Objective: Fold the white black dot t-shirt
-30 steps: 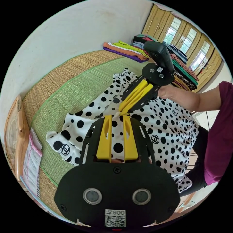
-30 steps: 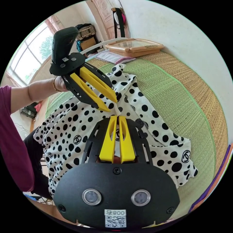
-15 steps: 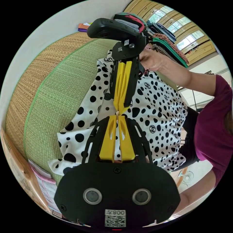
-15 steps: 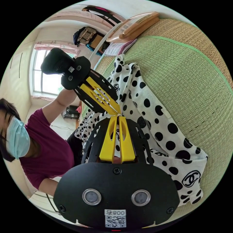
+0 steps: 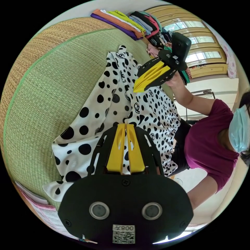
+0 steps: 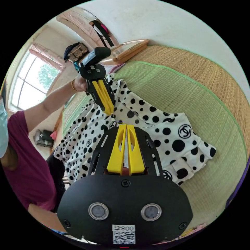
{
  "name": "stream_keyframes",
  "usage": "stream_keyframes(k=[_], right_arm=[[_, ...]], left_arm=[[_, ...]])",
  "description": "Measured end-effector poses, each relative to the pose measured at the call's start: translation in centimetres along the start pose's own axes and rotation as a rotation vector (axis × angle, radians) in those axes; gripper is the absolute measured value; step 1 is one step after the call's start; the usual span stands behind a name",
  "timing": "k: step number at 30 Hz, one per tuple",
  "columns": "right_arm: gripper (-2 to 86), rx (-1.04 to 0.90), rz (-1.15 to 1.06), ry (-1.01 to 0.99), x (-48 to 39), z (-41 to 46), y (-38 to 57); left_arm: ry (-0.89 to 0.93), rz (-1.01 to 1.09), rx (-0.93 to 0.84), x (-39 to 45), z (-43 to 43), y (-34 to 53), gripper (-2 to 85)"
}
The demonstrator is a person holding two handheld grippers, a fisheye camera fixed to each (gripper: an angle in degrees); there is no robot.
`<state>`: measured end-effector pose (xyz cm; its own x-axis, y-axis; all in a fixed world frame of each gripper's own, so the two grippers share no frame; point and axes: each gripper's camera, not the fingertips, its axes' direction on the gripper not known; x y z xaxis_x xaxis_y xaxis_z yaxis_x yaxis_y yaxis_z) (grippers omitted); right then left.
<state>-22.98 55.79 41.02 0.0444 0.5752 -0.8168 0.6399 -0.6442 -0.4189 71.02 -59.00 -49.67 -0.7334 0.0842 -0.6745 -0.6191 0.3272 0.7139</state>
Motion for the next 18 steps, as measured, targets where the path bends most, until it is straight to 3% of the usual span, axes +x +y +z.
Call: stream_keyframes(k=[10,18], right_arm=[[0.0,0.12,0.106,0.066,0.7,0.4,4.0],[0.1,0.232,0.139,0.067,1.0,-2.1,7.0]], left_arm=[[-0.019,-0.019,-0.027,-0.5,-0.5,0.1,1.4],[-0.162,-0.063,0.173,1.8,-2.9,5.2,3.0]])
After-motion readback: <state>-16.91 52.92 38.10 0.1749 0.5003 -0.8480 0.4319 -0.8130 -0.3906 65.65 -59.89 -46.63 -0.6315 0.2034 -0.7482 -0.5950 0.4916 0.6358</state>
